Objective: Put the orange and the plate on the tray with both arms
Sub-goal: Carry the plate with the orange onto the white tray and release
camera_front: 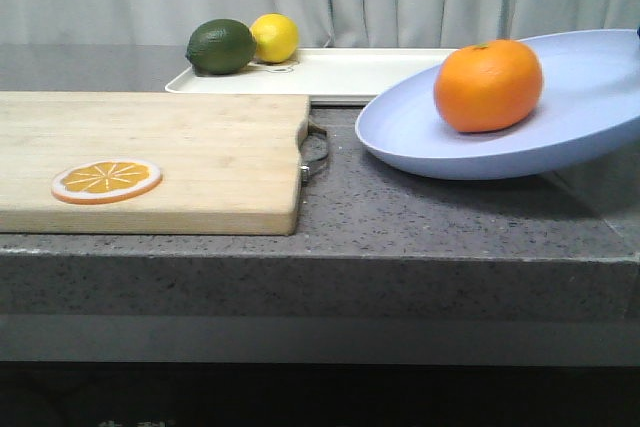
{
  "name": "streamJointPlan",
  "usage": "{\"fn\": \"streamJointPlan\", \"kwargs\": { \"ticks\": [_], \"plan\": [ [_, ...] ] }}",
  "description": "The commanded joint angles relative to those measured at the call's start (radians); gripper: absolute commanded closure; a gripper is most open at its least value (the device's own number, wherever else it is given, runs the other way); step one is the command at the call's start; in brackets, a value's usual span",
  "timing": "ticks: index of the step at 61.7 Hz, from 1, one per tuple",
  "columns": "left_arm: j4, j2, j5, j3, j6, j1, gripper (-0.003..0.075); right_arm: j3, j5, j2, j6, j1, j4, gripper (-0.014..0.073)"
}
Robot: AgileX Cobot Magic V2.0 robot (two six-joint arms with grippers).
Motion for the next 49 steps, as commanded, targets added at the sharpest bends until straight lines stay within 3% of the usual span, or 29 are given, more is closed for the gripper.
{"fn": "streamJointPlan", "kwargs": {
  "ticks": [1,29,49],
  "plan": [
    [-0.007,0.014,-0.085,-0.024,-0.007,0.002,0.0738,-0.063,-0.006,-0.017,-0.016,-0.01,0.076,0.0706],
    [-0.007,0.014,-0.085,-0.024,-0.007,0.002,0.0738,-0.331,0.142,0.169,-0.098,-0.07,0.38,0.0706],
    [-0.005,0.014,-0.085,-0.024,-0.007,0.002,0.0738,-0.701,0.136,0.432,-0.045,-0.044,0.426,0.0706]
  ]
}}
